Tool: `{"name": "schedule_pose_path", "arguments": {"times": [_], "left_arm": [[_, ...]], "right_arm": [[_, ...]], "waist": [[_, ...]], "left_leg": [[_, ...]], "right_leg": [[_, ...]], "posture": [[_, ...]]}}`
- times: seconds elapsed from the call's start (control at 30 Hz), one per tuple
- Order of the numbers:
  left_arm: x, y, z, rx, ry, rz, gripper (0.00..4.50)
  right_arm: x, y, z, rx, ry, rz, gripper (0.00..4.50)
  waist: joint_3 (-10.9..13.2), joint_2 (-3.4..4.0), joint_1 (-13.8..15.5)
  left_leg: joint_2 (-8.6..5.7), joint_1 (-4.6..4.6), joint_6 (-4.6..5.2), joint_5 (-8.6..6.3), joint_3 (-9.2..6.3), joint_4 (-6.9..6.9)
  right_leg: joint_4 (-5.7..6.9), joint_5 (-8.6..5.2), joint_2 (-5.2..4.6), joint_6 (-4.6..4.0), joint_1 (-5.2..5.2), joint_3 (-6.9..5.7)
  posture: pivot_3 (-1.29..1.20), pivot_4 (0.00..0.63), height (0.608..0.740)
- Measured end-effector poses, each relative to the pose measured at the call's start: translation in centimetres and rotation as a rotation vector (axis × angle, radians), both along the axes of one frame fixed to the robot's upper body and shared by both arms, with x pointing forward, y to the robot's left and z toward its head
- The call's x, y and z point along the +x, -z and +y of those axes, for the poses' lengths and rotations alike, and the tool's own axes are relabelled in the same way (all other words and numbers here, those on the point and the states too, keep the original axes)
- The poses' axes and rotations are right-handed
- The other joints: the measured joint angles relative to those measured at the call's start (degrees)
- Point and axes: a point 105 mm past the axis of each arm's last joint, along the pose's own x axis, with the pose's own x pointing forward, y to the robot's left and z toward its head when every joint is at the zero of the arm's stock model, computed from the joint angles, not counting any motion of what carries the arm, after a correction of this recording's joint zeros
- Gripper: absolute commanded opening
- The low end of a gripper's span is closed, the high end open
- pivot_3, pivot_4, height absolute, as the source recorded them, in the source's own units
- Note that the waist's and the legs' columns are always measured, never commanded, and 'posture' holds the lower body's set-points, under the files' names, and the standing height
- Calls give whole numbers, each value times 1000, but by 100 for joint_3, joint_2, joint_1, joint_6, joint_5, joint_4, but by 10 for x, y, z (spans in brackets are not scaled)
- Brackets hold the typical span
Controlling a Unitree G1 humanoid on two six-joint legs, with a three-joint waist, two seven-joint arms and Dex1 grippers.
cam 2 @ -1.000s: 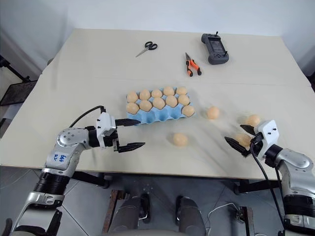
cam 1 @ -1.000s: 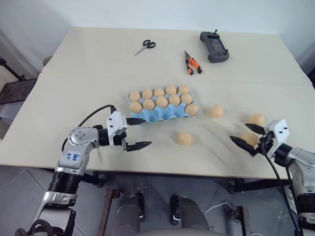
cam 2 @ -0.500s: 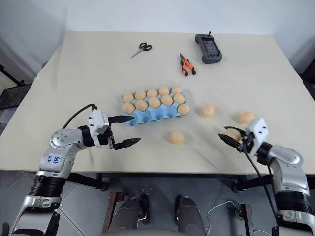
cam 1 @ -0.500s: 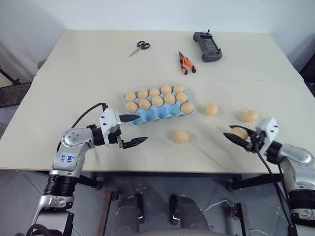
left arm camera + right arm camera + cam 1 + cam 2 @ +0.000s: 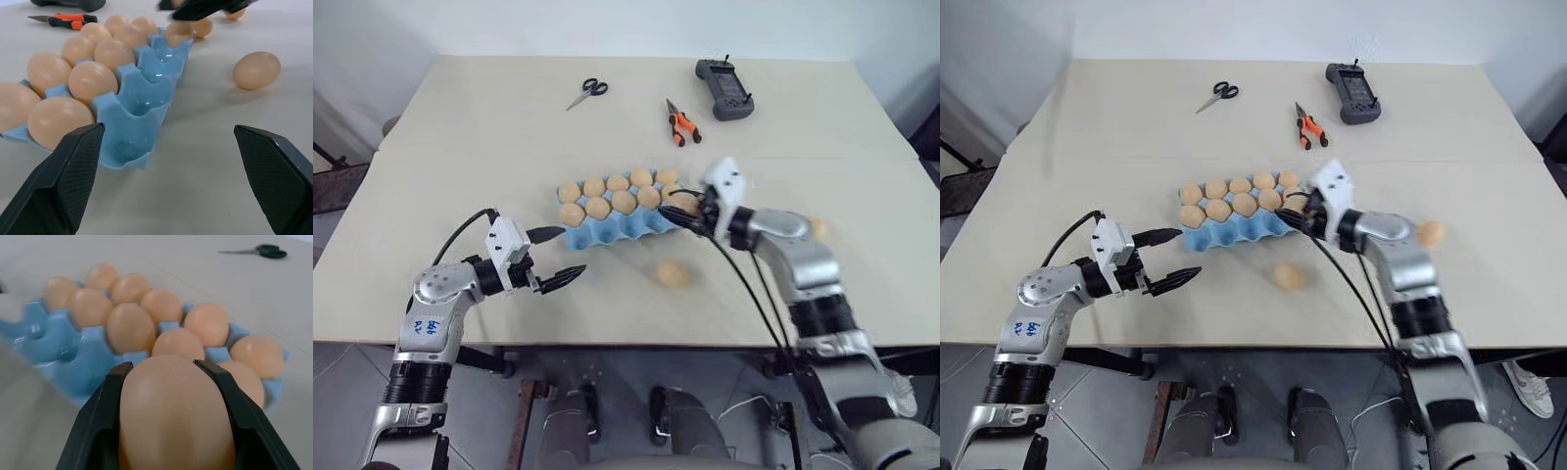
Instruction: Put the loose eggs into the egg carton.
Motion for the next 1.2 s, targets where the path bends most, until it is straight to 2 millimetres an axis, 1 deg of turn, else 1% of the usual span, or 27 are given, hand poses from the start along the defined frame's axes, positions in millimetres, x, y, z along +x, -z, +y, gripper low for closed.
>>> {"name": "schedule_pose_path", "arguments": {"times": [0.03,0.07,0.2,0.27,0.3,0.33,0.47,0.57,0.67,0.73,0.8,0.83,0.87,0.93,1.0,1.03,1.1,1.13,1.2], "left_arm": [[0,0,1,-1,-5,-2,4500],[0,0,3,-4,-18,-2,4500],[-4,0,5,-4,-32,-6,4500],[-4,-2,6,-4,-35,-13,4500],[-4,-2,7,-3,-37,-13,4500],[-4,-3,7,-2,-39,-14,4500],[-3,-3,7,-4,-41,-13,4500],[0,-8,4,-6,-31,-28,4500],[2,-13,-5,-8,5,-49,4500],[3,-14,-14,-14,41,-52,4500],[5,-12,-21,-14,68,-45,4500],[6,-11,-28,-10,93,-39,4500],[6,-11,-30,-6,103,-40,4500],[7,-8,-35,3,139,-24,4500],[7,-6,-39,1,162,-14,4500],[9,-7,-44,-6,182,-13,4500],[11,-8,-47,-5,196,-17,4500],[14,-8,-47,-6,196,-15,4500],[15,-6,-48,-6,202,-13,4500]], "right_arm": [[1,0,3,5,-3,2,1628],[2,1,6,8,-3,6,1975],[3,1,5,4,-3,-1,3325],[-1,2,6,5,-29,4,4052],[-3,2,5,3,-38,4,4345],[-5,2,2,0,-43,7,4430],[-17,-6,-13,18,-45,-12,4430],[-27,-8,-38,29,-6,-39,4430],[-41,1,-79,59,91,-61,4430],[-51,9,-114,87,196,-81,4430],[-59,11,-137,103,273,-110,4430],[-67,15,-155,102,335,-132,4430],[-72,18,-167,95,374,-137,4430],[-92,29,-198,77,484,-151,4430],[-103,35,-213,68,546,-148,4430],[-112,40,-221,67,577,-144,4430],[-123,53,-226,63,608,-118,4430],[-129,63,-228,64,626,-94,4430],[-132,71,-231,70,649,-72,4430]], "waist": [[0,0,17],[0,0,23],[0,-1,-1],[0,-1,-6],[0,-1,-7],[0,-1,-5],[0,-1,3],[-2,-4,33],[-4,-6,59],[-3,-7,49],[-3,-7,33],[-3,-7,36],[-3,-8,31],[-3,-7,24],[-3,-7,-24],[-3,-8,-7],[-3,-9,-4],[-4,-9,-6],[-3,-9,-34]], "left_leg": [[-2,-1,0,0,1,-1],[-3,-2,2,0,8,-1],[-6,-1,9,-2,39,2],[-4,2,9,-1,44,6],[-4,4,9,-1,44,7],[-3,4,8,-1,44,7],[-2,4,7,-2,46,5],[-3,2,7,-4,45,1],[-7,1,13,-10,50,-3],[-10,1,18,-12,58,-4],[-10,4,18,-11,60,-2],[-9,5,18,-11,59,0],[-8,5,17,-11,59,2],[-7,14,17,-11,59,3],[-5,18,16,-10,62,3],[-6,26,15,-10,59,5],[1,32,14,-10,52,13],[0,35,14,-11,50,14],[-6,33,14,-11,48,13]], "right_leg": [[3,0,-4,1,-4,0],[4,0,-5,1,-7,-3],[11,7,-5,14,-18,-12],[19,8,-5,15,-21,-8],[21,8,-4,15,-22,-6],[23,8,-5,15,-23,-6],[21,8,-6,14,-26,-1],[9,7,-8,14,-25,-2],[-5,8,-8,15,-20,-3],[-9,10,-8,20,-20,1],[-8,12,-5,23,-20,4],[-7,12,-2,24,-18,3],[-7,12,1,24,-18,3],[-7,12,5,23,-13,4],[-6,13,9,23,-13,15],[-6,13,9,23,-5,13],[-10,10,14,19,6,8],[-17,10,14,18,10,10],[-32,14,17,12,12,25]], "posture": [[0,150,740],[0,150,740],[0,150,740],[0,150,740],[0,150,740],[0,150,740],[0,150,740],[0,150,740],[0,150,740],[0,150,740],[0,150,740],[0,150,740],[0,150,740],[0,150,740],[0,150,740],[0,150,740],[0,150,740],[0,150,740],[0,150,740]]}}
